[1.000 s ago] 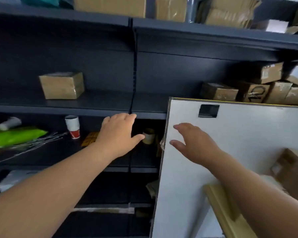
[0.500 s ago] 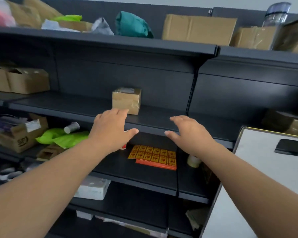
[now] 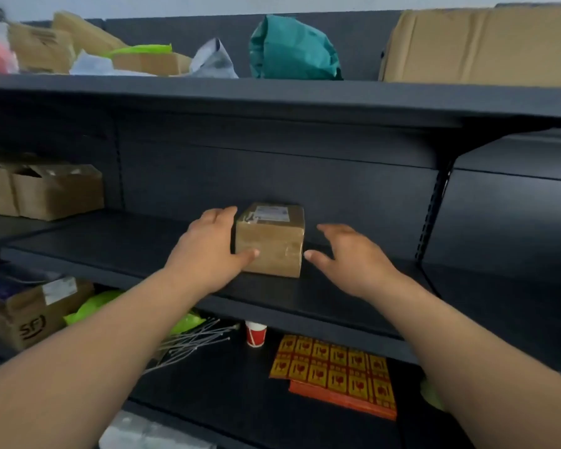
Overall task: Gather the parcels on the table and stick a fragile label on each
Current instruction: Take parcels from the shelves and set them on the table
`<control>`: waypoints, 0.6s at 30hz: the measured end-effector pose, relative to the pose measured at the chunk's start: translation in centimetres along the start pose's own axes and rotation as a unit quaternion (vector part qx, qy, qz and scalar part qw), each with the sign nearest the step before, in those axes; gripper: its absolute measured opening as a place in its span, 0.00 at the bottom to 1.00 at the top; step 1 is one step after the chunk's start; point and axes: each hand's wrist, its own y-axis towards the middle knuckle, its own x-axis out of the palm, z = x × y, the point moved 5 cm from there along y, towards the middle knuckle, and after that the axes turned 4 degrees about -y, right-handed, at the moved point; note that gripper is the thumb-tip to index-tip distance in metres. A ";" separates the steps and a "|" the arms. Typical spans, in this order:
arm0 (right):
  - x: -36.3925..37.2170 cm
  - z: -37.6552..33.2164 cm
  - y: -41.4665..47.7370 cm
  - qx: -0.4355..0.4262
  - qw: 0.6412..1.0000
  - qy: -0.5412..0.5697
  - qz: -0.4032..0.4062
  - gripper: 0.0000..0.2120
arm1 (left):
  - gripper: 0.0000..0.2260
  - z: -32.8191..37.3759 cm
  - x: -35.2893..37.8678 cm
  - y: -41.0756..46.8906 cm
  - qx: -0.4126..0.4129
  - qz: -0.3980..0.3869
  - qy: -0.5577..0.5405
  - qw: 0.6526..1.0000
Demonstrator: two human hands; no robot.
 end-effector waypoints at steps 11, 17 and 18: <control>4.1 -0.9 9.1 0.090 0.991 0.089 -0.052 0.40 | 0.47 -4.3 5.5 9.4 -0.018 -0.152 -0.199 0.968; 6.1 -1.7 9.6 0.173 0.970 0.160 -0.060 0.36 | 0.44 -5.2 7.7 11.4 0.004 -0.233 -0.306 0.923; 6.4 -1.9 9.6 0.187 0.965 0.176 -0.047 0.35 | 0.43 -5.3 8.1 11.6 0.005 -0.237 -0.322 0.916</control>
